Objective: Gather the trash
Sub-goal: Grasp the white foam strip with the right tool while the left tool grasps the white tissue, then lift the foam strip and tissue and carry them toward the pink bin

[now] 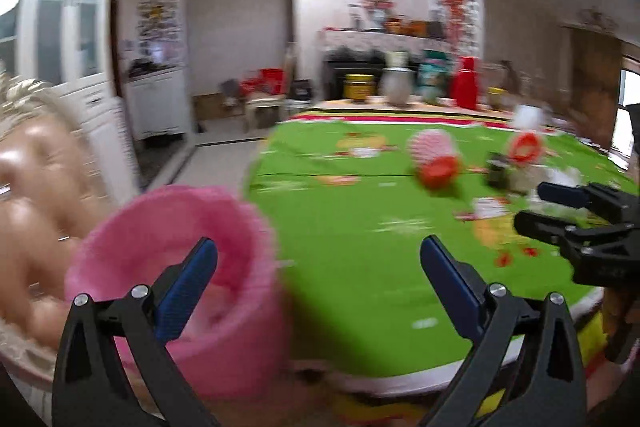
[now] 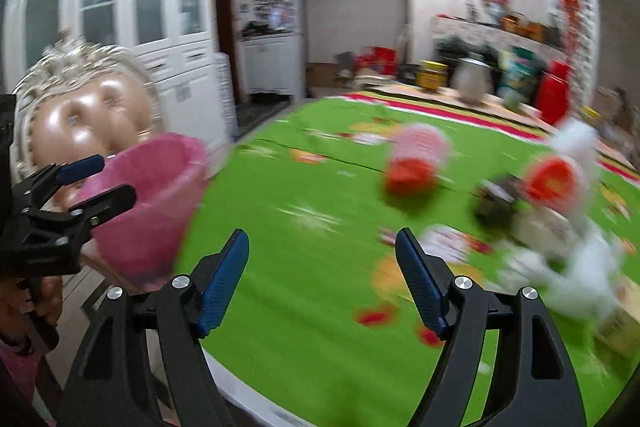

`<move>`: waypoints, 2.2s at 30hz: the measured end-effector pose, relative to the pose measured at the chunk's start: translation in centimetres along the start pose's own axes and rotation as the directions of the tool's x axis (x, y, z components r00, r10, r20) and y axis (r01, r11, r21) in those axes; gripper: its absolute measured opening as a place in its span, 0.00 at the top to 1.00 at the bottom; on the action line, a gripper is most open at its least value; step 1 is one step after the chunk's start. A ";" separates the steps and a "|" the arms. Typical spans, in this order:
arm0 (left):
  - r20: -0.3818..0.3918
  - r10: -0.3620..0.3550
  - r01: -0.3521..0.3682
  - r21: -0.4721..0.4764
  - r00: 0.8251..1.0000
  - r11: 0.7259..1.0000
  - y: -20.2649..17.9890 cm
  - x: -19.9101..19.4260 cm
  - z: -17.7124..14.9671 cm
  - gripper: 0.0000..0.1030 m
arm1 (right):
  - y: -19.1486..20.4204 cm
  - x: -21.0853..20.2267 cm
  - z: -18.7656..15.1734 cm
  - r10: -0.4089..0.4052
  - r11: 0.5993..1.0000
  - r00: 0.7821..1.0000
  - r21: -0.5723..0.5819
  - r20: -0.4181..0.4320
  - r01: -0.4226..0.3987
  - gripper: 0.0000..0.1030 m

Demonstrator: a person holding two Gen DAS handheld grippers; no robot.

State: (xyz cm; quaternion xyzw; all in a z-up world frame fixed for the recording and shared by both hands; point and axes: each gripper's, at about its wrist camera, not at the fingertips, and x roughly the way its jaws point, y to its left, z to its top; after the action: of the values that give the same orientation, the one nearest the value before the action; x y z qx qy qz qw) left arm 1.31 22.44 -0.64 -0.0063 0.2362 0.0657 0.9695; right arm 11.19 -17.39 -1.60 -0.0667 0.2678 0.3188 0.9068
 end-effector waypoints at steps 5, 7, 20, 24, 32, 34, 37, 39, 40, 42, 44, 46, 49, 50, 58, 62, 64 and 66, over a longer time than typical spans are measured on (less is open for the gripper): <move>-0.064 -0.163 0.165 0.031 0.985 0.986 -8.3 3.0 0.9 0.05 | -7.1 -3.3 -2.5 -0.129 0.985 0.992 0.117 -0.004 0.128 0.30; -0.082 -0.198 0.202 0.045 0.977 0.978 -11.0 4.2 1.2 0.05 | -9.9 -4.7 -3.5 -0.174 0.972 0.985 0.159 -0.010 0.173 0.30; -0.183 -0.237 0.261 0.121 0.954 0.958 -19.7 9.5 1.5 0.05 | -19.2 -1.7 -4.0 -0.210 0.929 0.968 0.280 -0.141 0.242 0.30; -0.199 -0.230 0.259 0.131 0.952 0.957 -19.8 10.0 1.5 0.05 | -19.0 0.4 -2.9 -0.258 0.919 0.947 0.255 -0.190 0.302 0.31; -0.228 -0.249 0.281 0.123 0.941 0.952 -20.2 11.4 1.8 0.05 | -20.2 3.6 -2.1 -0.333 0.895 0.901 0.208 -0.280 0.395 0.31; -0.237 -0.249 0.283 0.124 0.939 0.951 -20.4 11.9 1.8 0.05 | -20.1 3.8 -2.2 -0.356 0.892 0.890 0.180 -0.284 0.414 0.38; -0.251 -0.257 0.293 0.116 0.933 0.949 -20.7 12.6 1.9 0.05 | -20.2 3.0 -2.3 -0.331 0.900 0.906 0.202 -0.265 0.388 0.44; -0.263 -0.261 0.297 0.109 0.929 0.949 -21.0 13.2 2.0 0.05 | -20.0 2.0 -2.4 -0.345 0.897 0.909 0.202 -0.234 0.393 0.46; -0.271 -0.264 0.301 0.106 0.926 0.948 -21.3 13.6 2.1 0.05 | -20.1 1.3 -2.3 -0.341 0.898 0.915 0.211 -0.214 0.385 0.47; -0.295 -0.278 0.319 0.101 0.914 0.942 -22.2 14.5 2.3 0.05 | -20.3 -0.5 -2.0 -0.336 0.899 0.927 0.236 -0.167 0.369 0.47; -0.318 -0.287 0.331 0.095 0.904 0.939 -23.2 15.7 2.6 0.05 | -20.6 -2.7 -1.8 -0.336 0.898 0.935 0.260 -0.113 0.354 0.47; -0.336 -0.290 0.339 0.095 0.896 0.936 -24.4 16.8 2.8 0.05 | -20.8 -4.5 -1.6 -0.340 0.896 0.937 0.278 -0.077 0.347 0.47; -0.372 -0.300 0.357 0.095 0.878 0.929 -26.2 18.7 3.0 0.17 | -21.0 -6.8 -2.0 -0.353 0.890 0.934 0.292 -0.045 0.351 0.47; -0.383 -0.302 0.362 0.092 0.873 0.928 -26.7 19.1 3.1 0.25 | -21.1 -7.2 -2.2 -0.357 0.888 0.933 0.294 -0.043 0.353 0.47; -0.420 -0.306 0.383 0.111 0.854 0.917 -29.1 20.9 2.9 0.69 | -20.9 -8.4 -4.7 -0.346 0.887 0.936 0.304 -0.061 0.348 0.47; -0.352 -0.319 0.387 0.142 0.880 0.911 -28.9 18.2 2.9 0.72 | -20.4 -8.6 -5.6 -0.338 0.890 0.939 0.302 -0.064 0.341 0.47; -0.329 -0.329 0.389 0.135 0.885 0.912 -28.5 16.9 2.6 0.72 | -20.1 -8.6 -5.9 -0.338 0.891 0.939 0.301 -0.062 0.341 0.47; -0.304 -0.329 0.382 0.135 0.894 0.914 -28.2 15.7 2.2 0.72 | -19.7 -8.8 -6.1 -0.337 0.891 0.939 0.300 -0.060 0.339 0.47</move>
State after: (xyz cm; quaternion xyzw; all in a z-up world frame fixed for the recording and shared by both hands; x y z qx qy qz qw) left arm 19.79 -3.48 -6.39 0.0343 0.3682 -0.1378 0.9188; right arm 14.83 -39.52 -3.10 0.0281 0.3010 0.1106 0.9468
